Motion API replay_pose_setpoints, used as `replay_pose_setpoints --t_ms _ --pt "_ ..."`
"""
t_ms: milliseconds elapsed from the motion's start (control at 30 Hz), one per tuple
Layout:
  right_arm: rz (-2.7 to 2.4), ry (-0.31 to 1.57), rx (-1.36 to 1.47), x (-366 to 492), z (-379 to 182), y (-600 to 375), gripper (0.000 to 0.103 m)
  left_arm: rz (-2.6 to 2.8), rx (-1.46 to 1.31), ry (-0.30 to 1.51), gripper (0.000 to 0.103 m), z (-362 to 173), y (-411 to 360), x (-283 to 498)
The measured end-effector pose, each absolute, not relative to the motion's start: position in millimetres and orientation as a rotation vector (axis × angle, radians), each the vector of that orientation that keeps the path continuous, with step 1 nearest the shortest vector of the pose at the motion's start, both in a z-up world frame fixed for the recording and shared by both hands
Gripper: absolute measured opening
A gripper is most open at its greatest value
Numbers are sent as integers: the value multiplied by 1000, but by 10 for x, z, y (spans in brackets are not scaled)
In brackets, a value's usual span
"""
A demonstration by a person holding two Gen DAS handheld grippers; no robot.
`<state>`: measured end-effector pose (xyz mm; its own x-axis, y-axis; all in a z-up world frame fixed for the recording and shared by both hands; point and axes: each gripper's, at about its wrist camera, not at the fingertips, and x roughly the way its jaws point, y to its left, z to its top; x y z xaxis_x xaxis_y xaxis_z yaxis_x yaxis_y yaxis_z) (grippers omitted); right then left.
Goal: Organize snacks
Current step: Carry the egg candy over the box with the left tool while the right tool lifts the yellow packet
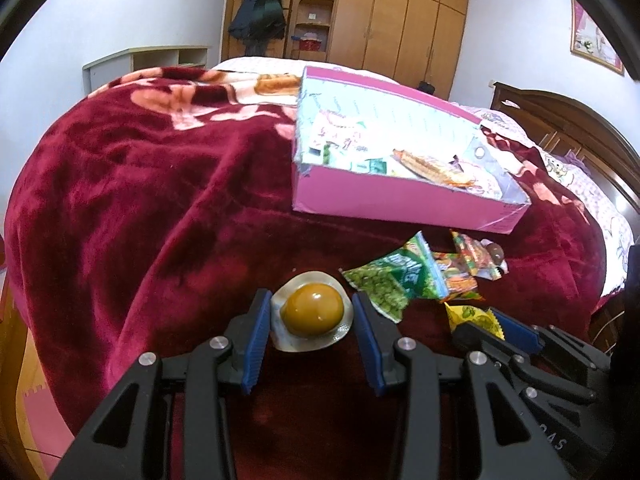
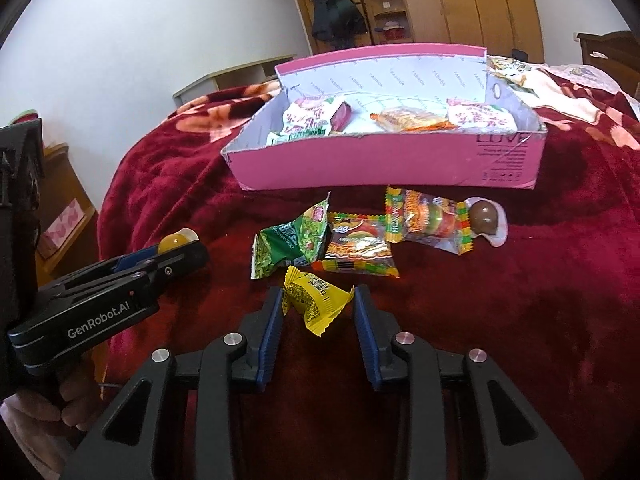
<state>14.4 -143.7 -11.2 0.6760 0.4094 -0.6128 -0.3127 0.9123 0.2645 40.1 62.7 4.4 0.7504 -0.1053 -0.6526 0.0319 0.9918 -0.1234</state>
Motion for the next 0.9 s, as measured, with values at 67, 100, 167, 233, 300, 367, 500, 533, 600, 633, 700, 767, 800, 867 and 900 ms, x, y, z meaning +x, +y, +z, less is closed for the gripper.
replay_pose_setpoints --t_ms 67,100,167,233,300,367,500,533,600,633,700,767,800,867,900 --pt "407 715 155 129 -77 -1482 36 -85 -99 712 43 86 581 400" --pt "409 714 165 128 -60 -1503 36 -90 -97 708 43 108 556 402" --pt "415 715 188 133 -22 -1553 36 -100 -95 705 43 140 525 420" --pt "410 703 194 132 21 -1590 36 -110 -92 702 43 176 489 450" --pt "408 693 198 132 57 -1626 36 -115 -89 698 43 203 457 473" --pt "409 690 210 140 83 -1674 36 -122 -90 695 43 237 425 515" --pt "400 676 232 149 126 -1776 36 -141 -100 695 43 291 373 591" --pt "396 672 234 152 137 -1798 36 -144 -98 691 43 311 356 612" --pt "389 664 238 162 163 -1845 36 -145 -89 679 43 360 319 657" --pt "386 659 239 171 178 -1865 36 -147 -86 672 43 384 297 680" --pt "377 648 238 178 205 -1905 36 -154 -75 659 43 433 251 737" --pt "368 641 242 192 225 -1953 36 -163 -63 650 43 472 186 788" --pt "364 639 244 203 230 -1970 36 -168 -58 646 43 491 150 814" --pt "355 636 246 223 245 -2007 36 -176 -53 640 43 518 107 849" --pt "353 635 245 228 249 -2022 36 -180 -52 636 43 533 84 872"
